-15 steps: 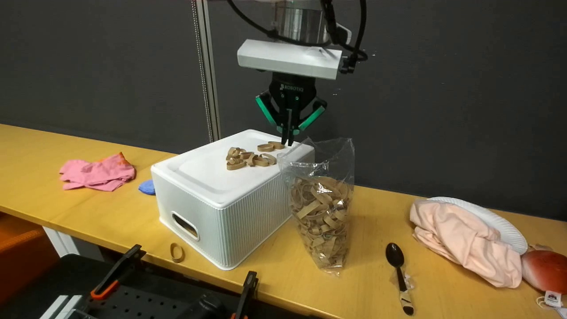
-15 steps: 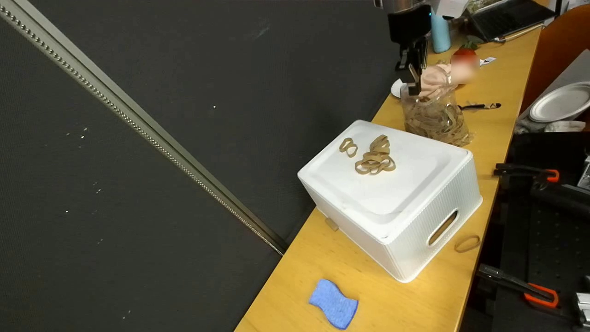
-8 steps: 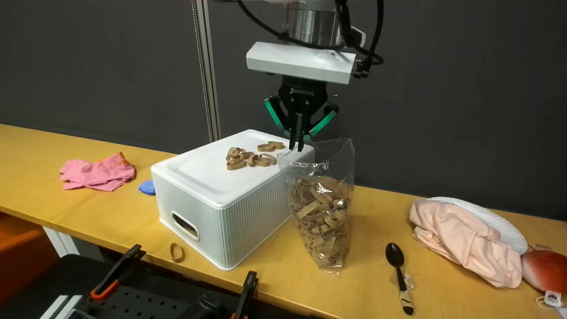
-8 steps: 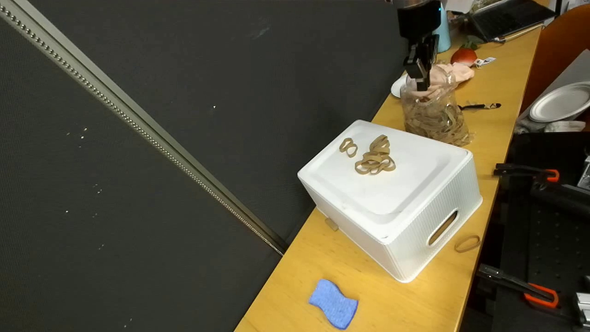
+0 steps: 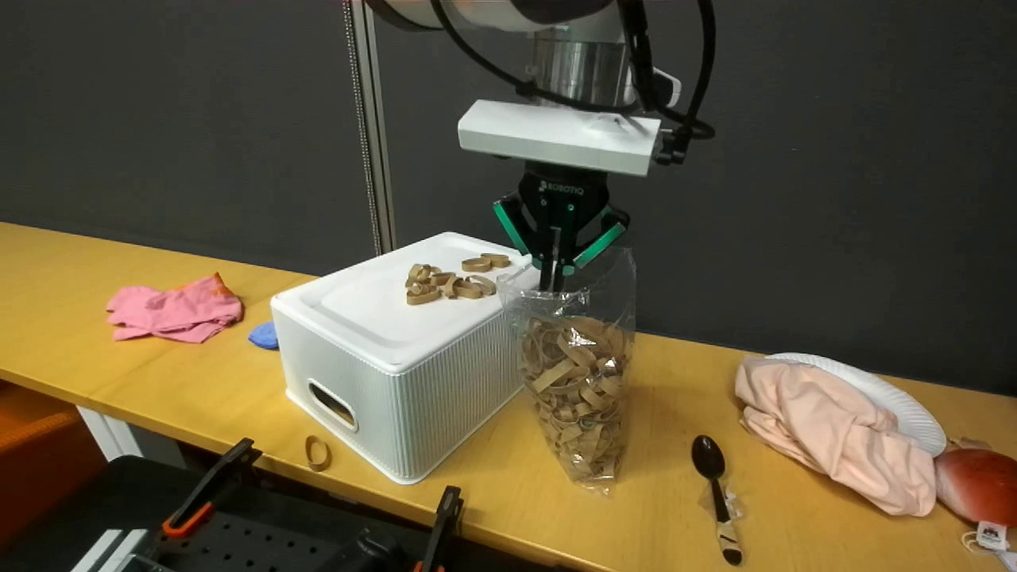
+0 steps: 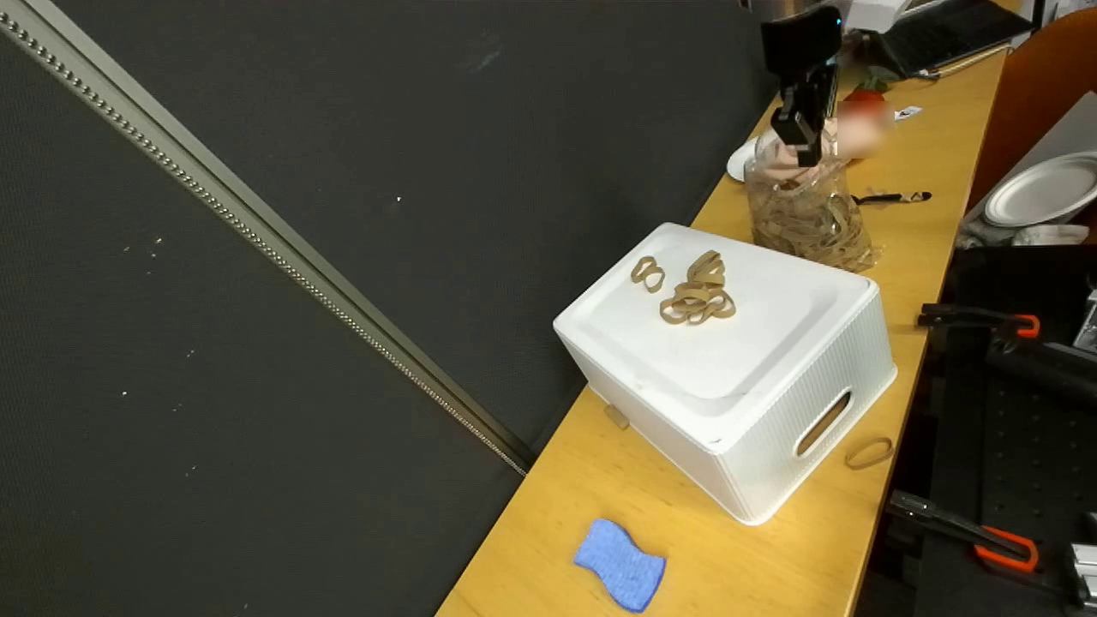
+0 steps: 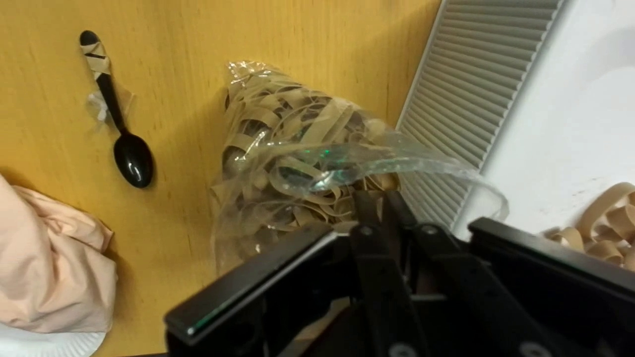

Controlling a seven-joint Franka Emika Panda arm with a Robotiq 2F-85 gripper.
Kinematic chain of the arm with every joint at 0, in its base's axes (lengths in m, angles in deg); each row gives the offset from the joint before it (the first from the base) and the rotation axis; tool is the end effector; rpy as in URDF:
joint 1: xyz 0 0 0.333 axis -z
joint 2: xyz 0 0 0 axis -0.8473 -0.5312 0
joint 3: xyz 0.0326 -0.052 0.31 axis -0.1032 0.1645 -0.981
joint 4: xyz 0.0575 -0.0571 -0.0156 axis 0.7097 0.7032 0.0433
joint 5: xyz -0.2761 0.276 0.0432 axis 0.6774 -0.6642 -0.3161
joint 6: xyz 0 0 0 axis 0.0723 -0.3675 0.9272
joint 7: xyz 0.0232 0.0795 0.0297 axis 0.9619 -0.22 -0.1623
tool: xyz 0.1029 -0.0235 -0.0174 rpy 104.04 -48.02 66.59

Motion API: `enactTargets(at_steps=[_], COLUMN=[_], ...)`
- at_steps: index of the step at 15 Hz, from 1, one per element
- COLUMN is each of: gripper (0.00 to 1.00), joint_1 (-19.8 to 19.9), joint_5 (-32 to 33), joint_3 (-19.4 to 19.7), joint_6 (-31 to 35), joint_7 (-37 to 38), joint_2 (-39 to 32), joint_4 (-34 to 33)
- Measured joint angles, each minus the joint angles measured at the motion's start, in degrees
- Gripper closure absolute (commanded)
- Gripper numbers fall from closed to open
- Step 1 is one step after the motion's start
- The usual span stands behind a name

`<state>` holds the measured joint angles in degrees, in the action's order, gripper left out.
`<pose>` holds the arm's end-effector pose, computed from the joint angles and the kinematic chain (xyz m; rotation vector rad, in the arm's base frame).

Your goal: Remove some rubber bands from the plastic and put them on the white box

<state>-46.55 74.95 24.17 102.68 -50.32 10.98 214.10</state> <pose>0.4785 -0.1981 0.3515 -3.0912 0.1329 -0.1084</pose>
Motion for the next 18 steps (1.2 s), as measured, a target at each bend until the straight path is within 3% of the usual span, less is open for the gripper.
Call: enactTargets(at_steps=[18], gripper=[0.98], joint_1=[0.04], joint_5=[2.49], joint_3=[-0.74], joint_6=[9.53], joint_7=[7.81], joint_2=[-13.45], joint_4=[-4.28])
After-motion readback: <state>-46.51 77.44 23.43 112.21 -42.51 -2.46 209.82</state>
